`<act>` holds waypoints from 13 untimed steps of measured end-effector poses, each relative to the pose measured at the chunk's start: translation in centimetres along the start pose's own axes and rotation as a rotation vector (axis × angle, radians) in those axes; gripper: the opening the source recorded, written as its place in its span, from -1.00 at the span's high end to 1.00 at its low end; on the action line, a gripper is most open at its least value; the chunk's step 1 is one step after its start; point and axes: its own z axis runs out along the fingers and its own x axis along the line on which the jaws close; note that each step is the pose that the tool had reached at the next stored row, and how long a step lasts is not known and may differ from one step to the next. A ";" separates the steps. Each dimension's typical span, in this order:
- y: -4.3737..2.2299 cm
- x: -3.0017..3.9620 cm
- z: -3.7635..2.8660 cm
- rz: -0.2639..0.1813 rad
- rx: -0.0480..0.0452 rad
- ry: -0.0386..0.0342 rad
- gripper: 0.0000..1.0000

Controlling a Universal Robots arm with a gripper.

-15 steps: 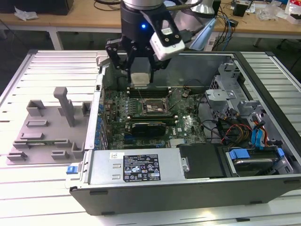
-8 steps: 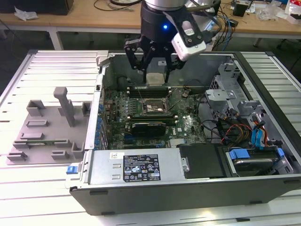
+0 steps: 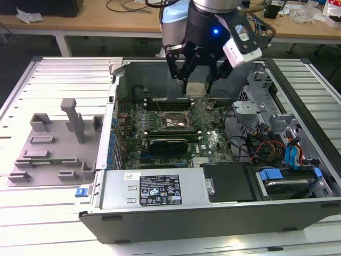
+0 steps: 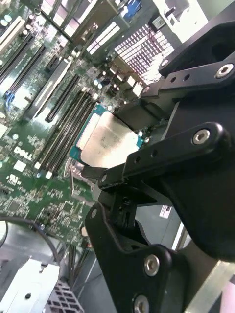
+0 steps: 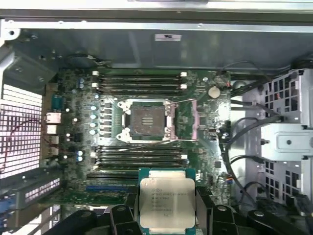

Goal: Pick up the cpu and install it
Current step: 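Pick up the cpu and move it towards the insertion slot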

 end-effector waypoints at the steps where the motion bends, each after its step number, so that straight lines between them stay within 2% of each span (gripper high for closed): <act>1: 0.00 -0.12 0.00 0.000 0.0000 0.0000 -0.09; 4: -0.01 0.07 0.30 0.000 0.0000 -0.0016 -0.09; 8: -0.01 0.98 0.86 0.000 0.0000 -0.0029 -0.09; 13: -0.07 1.45 2.33 0.000 0.0000 -0.0028 -0.09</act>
